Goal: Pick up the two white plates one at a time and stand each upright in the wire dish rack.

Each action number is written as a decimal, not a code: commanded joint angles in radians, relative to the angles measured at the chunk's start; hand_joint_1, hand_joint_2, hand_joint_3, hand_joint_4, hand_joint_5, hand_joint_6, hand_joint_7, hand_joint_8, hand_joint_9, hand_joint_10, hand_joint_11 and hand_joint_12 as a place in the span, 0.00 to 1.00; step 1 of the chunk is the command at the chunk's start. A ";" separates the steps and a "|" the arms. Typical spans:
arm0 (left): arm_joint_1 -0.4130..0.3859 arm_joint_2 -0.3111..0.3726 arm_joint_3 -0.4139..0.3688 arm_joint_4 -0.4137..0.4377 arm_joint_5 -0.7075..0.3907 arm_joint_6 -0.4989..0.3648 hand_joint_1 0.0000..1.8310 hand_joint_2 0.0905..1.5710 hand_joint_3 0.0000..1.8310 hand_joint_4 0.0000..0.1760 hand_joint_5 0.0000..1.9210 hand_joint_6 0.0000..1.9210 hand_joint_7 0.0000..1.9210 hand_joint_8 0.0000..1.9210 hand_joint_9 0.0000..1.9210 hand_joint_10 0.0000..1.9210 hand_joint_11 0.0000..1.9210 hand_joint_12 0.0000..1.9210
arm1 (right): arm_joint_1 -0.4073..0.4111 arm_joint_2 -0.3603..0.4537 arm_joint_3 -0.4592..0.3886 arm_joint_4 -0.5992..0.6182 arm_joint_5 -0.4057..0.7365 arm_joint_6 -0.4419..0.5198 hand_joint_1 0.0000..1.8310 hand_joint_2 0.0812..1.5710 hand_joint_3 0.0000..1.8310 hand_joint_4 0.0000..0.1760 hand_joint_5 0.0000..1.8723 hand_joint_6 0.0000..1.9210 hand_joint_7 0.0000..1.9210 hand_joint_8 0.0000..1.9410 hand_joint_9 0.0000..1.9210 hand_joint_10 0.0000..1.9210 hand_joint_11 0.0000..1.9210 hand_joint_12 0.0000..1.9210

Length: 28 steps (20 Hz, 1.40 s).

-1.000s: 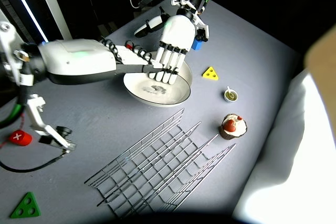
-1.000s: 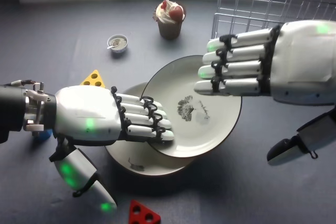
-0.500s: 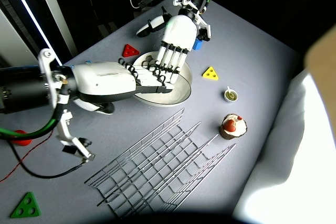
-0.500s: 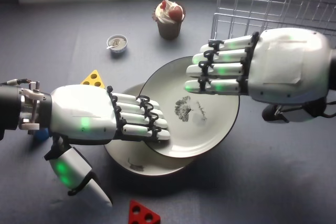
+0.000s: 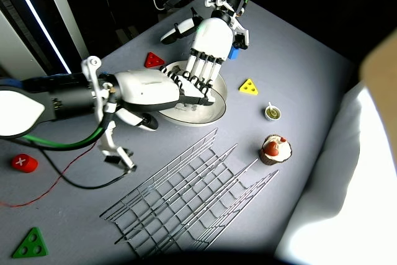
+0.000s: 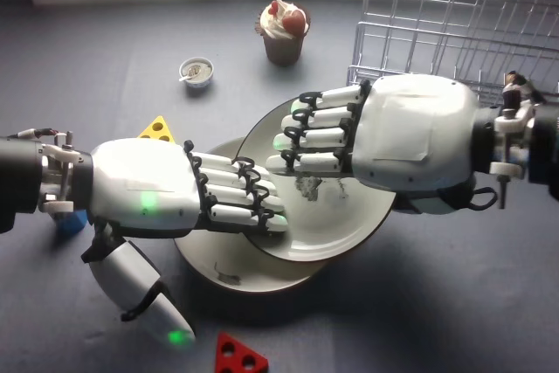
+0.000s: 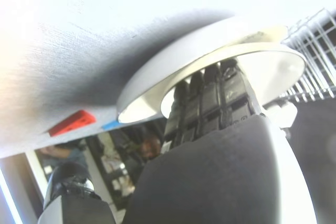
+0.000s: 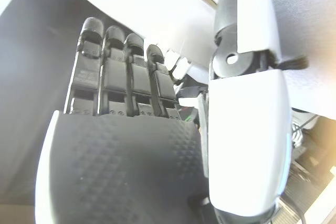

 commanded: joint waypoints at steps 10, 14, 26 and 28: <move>-0.001 -0.008 0.002 -0.025 -0.006 -0.006 0.05 0.49 0.00 0.00 0.03 0.01 0.03 0.01 0.02 0.01 0.01 0.00 | -0.016 -0.009 0.021 0.027 0.101 -0.010 0.75 0.65 0.00 0.00 0.42 0.01 0.39 0.00 0.41 0.01 0.42 0.08; -0.005 0.002 0.002 -0.045 -0.012 -0.006 0.05 0.50 0.00 0.00 0.02 0.00 0.03 0.00 0.03 0.00 0.02 0.01 | -0.022 -0.008 0.021 0.025 0.123 -0.010 0.82 0.63 0.00 0.00 0.56 0.44 0.61 0.22 0.63 0.27 0.54 0.66; -0.120 0.129 0.007 -0.096 -0.067 -0.006 0.03 0.50 0.00 0.00 0.01 0.00 0.01 0.00 0.01 0.00 0.01 0.00 | 0.068 0.044 -0.084 0.036 0.132 0.078 0.82 0.63 0.00 0.00 0.55 0.42 0.65 0.14 0.67 0.23 0.54 0.65; -0.136 0.154 0.010 -0.096 -0.070 -0.006 0.04 0.50 0.00 0.00 0.03 0.00 0.02 0.00 0.02 0.00 0.02 0.00 | 0.099 0.055 -0.116 0.048 0.120 0.094 0.82 0.63 0.00 0.00 0.56 0.40 0.64 0.16 0.67 0.24 0.52 0.69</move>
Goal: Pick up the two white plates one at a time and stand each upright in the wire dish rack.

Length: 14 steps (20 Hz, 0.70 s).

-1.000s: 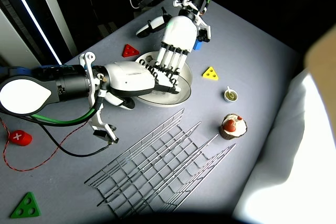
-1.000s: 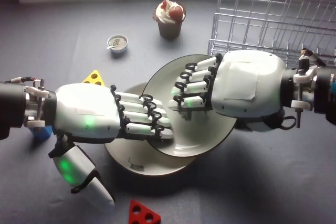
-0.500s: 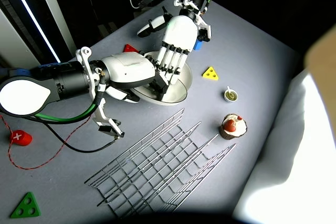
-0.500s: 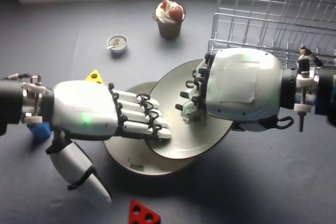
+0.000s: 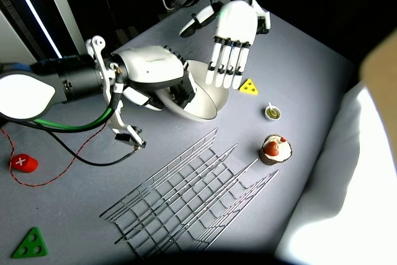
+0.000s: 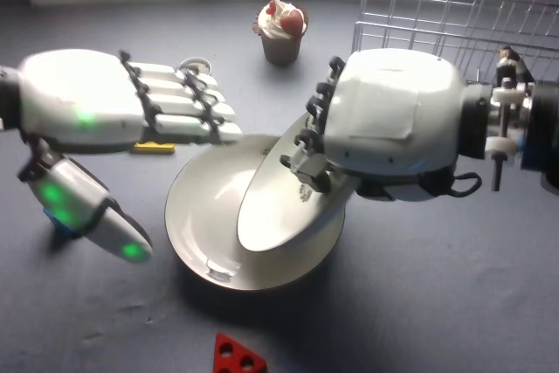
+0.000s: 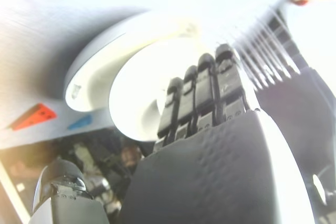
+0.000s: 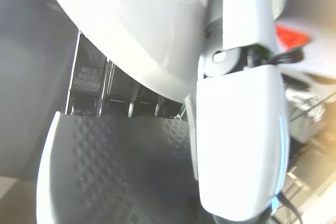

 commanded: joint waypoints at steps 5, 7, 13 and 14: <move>-0.018 0.071 0.006 -0.059 -0.050 -0.002 0.03 0.50 0.00 0.00 0.03 0.00 0.04 0.00 0.04 0.00 0.03 0.01 | 0.103 0.033 -0.095 0.077 0.067 0.004 0.82 0.65 0.00 0.00 0.53 0.46 0.59 0.26 0.61 0.35 0.47 0.75; -0.017 0.098 0.007 -0.044 -0.050 -0.002 0.03 0.50 0.00 0.00 0.02 0.00 0.02 0.00 0.03 0.00 0.02 0.00 | 0.141 0.044 -0.117 0.099 0.052 0.036 0.82 0.65 0.00 0.00 0.53 0.47 0.60 0.24 0.61 0.33 0.48 0.74; 0.010 0.160 0.007 -0.035 -0.052 -0.002 0.02 0.50 0.00 0.00 0.03 0.00 0.03 0.00 0.04 0.00 0.03 0.01 | 0.255 0.083 -0.111 0.089 0.015 0.357 0.77 0.64 0.00 0.00 0.53 0.49 0.61 0.24 0.63 0.39 0.60 0.29; 0.011 0.165 0.006 -0.029 -0.052 -0.002 0.02 0.50 0.00 0.00 0.03 0.00 0.03 0.00 0.04 0.00 0.03 0.01 | 0.273 0.090 -0.110 0.084 0.014 0.410 0.76 0.65 0.00 0.00 0.53 0.51 0.60 0.26 0.62 0.40 0.63 0.21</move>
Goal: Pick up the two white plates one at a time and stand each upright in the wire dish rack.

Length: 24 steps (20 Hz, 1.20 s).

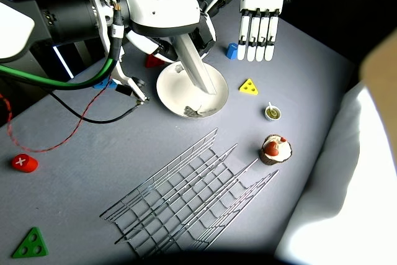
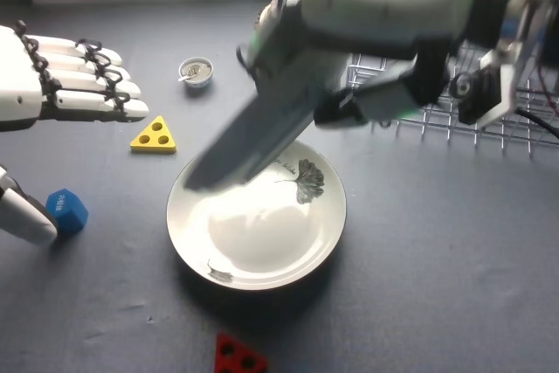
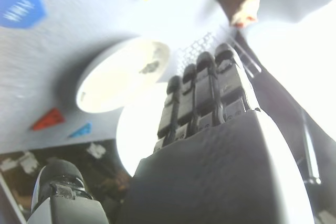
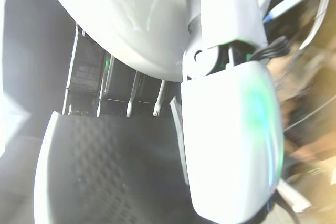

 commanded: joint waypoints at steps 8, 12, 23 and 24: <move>0.001 0.031 -0.011 -0.045 -0.041 -0.002 0.02 0.50 0.00 0.00 0.06 0.00 0.05 0.00 0.05 0.00 0.04 0.01 | 0.092 0.048 0.049 0.130 0.112 0.311 0.82 0.62 0.00 0.00 0.57 0.40 0.68 0.07 0.70 0.16 0.54 0.65; 0.000 0.033 -0.006 -0.044 -0.058 -0.002 0.00 0.50 0.00 0.00 0.04 0.00 0.04 0.00 0.04 0.00 0.03 0.00 | 0.093 0.063 0.109 0.145 0.081 0.461 0.82 0.63 0.00 0.00 0.56 0.43 0.64 0.14 0.67 0.23 0.54 0.65; 0.000 0.022 -0.006 -0.018 -0.116 -0.002 0.00 0.51 0.00 0.00 0.04 0.00 0.04 0.00 0.04 0.00 0.04 0.00 | 0.126 0.085 0.273 0.024 0.046 0.917 0.82 0.65 0.00 0.00 0.52 0.50 0.58 0.25 0.60 0.34 0.52 0.68; 0.000 0.020 -0.005 -0.018 -0.119 -0.002 0.01 0.51 0.00 0.00 0.04 0.00 0.04 0.00 0.04 0.00 0.04 0.01 | 0.126 0.085 0.281 0.023 0.042 0.940 0.82 0.64 0.00 0.00 0.53 0.49 0.58 0.26 0.60 0.33 0.52 0.68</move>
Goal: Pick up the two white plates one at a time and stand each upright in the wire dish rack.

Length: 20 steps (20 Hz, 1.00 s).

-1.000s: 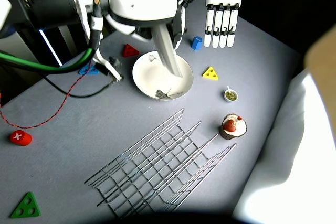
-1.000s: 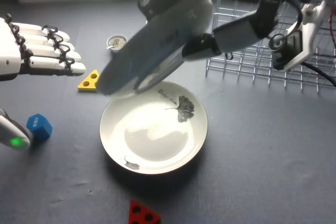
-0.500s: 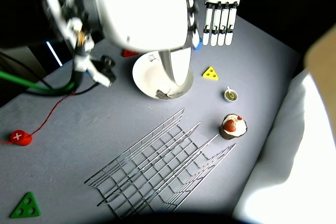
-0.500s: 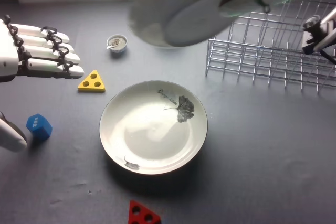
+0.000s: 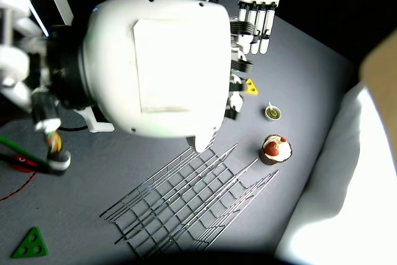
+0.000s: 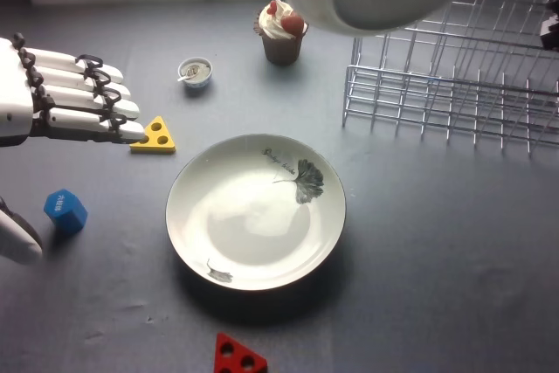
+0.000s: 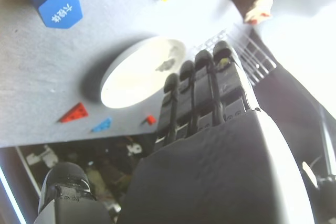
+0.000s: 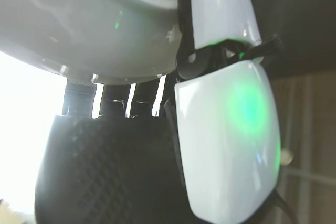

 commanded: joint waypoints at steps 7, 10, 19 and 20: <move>-0.007 -0.013 -0.003 -0.063 -0.091 -0.002 0.01 0.51 0.00 0.00 0.05 0.00 0.05 0.00 0.05 0.00 0.05 0.01 | 0.034 0.027 0.046 -0.052 0.023 0.233 0.82 0.65 0.00 0.00 0.52 0.51 0.56 0.29 0.60 0.34 0.52 0.67; -0.006 -0.012 -0.015 -0.063 -0.119 -0.002 0.02 0.50 0.00 0.00 0.05 0.00 0.05 0.00 0.05 0.00 0.05 0.01 | 0.039 0.049 0.056 -0.037 0.014 0.221 0.82 0.64 0.00 0.00 0.52 0.50 0.59 0.24 0.61 0.33 0.53 0.67; 0.001 -0.014 -0.063 -0.050 -0.137 -0.002 0.01 0.51 0.00 0.00 0.06 0.00 0.05 0.00 0.05 0.00 0.04 0.00 | 0.009 0.051 0.092 -0.024 -0.020 0.214 0.82 0.65 0.00 0.00 0.52 0.50 0.58 0.27 0.60 0.34 0.52 0.69; 0.004 -0.014 -0.073 -0.047 -0.136 -0.002 0.02 0.51 0.00 0.00 0.06 0.00 0.06 0.00 0.06 0.00 0.04 0.01 | -0.001 0.052 0.093 -0.024 -0.025 0.216 0.82 0.64 0.00 0.00 0.53 0.49 0.59 0.24 0.61 0.32 0.53 0.67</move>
